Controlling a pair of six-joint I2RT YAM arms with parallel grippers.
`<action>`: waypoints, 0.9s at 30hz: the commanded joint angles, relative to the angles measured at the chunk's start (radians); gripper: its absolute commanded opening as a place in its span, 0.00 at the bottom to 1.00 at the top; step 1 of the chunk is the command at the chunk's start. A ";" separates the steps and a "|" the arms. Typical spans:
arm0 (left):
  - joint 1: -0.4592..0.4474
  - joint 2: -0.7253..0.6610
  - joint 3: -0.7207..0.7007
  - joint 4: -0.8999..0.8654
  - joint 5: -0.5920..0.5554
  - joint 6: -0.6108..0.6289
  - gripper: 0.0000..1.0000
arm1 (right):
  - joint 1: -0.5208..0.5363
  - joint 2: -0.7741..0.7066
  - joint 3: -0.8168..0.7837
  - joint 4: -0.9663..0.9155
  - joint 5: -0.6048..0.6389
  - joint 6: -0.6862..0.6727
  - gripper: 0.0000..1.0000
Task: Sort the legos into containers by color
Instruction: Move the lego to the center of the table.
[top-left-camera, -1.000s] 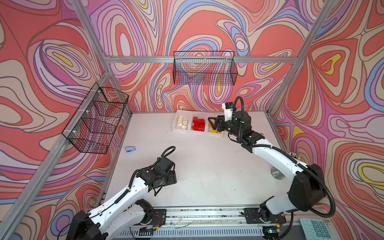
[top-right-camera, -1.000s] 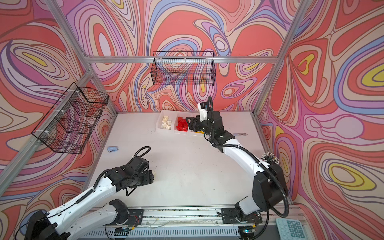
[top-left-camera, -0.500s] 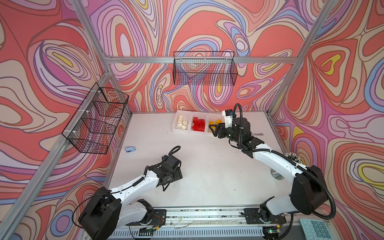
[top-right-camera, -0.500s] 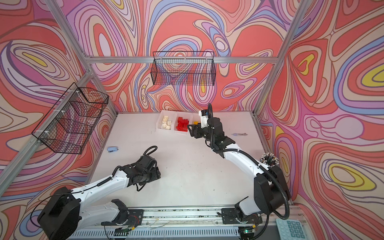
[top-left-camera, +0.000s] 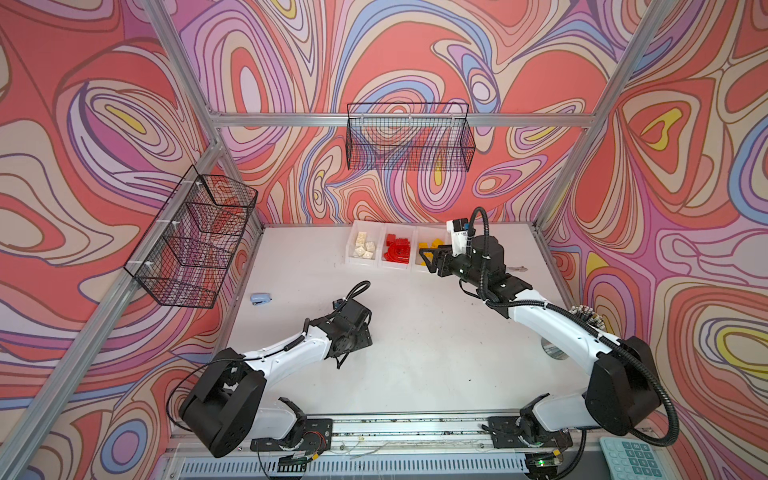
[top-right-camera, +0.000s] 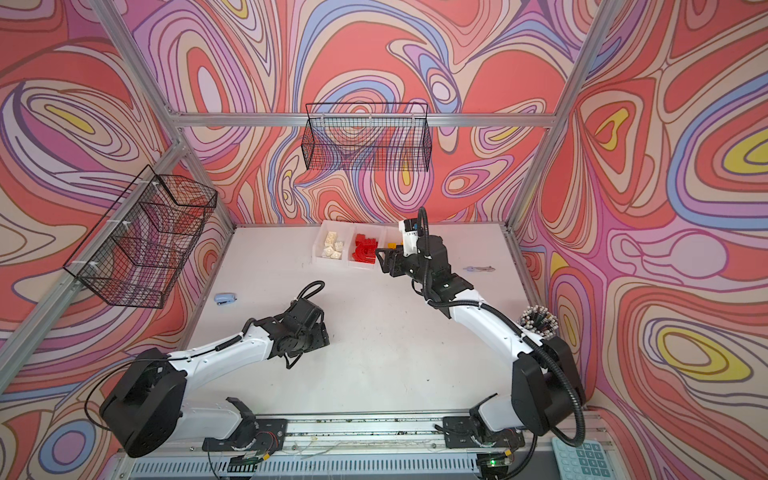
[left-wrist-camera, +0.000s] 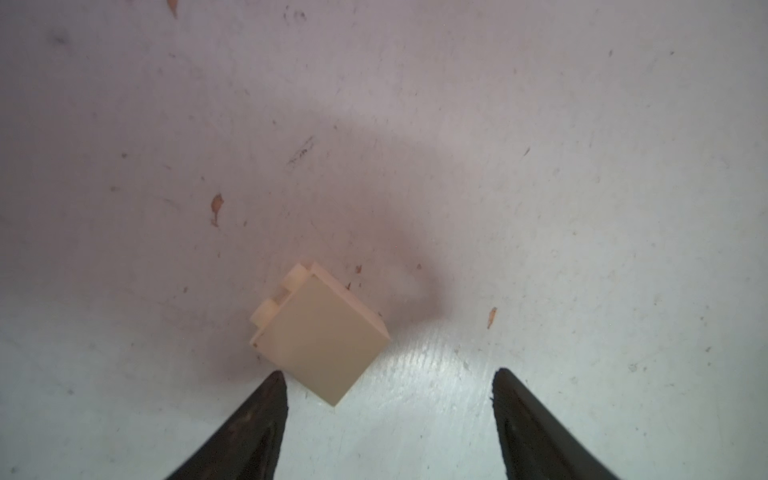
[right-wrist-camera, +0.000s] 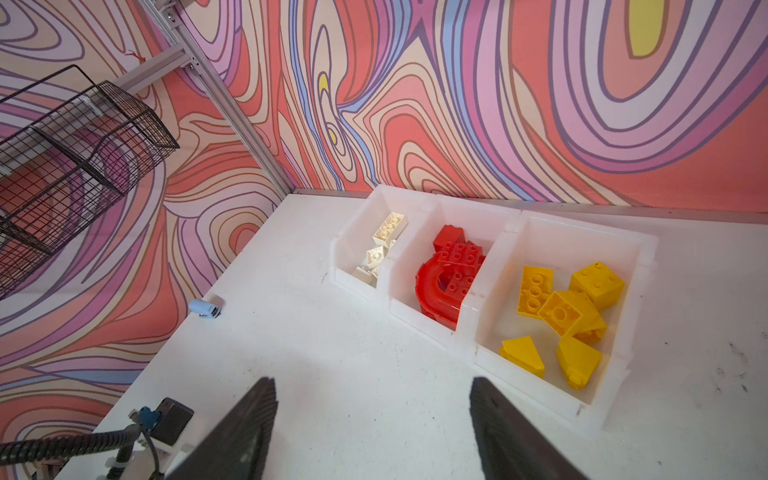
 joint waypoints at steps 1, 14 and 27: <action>-0.005 0.035 0.047 -0.007 -0.053 0.039 0.76 | 0.006 -0.020 -0.010 0.012 0.010 -0.003 0.77; -0.005 0.050 0.045 -0.027 -0.065 0.046 0.72 | 0.007 -0.029 -0.029 0.025 0.017 -0.005 0.77; -0.007 -0.181 -0.003 -0.170 -0.068 0.012 0.73 | 0.010 -0.010 -0.017 0.022 -0.014 0.003 0.77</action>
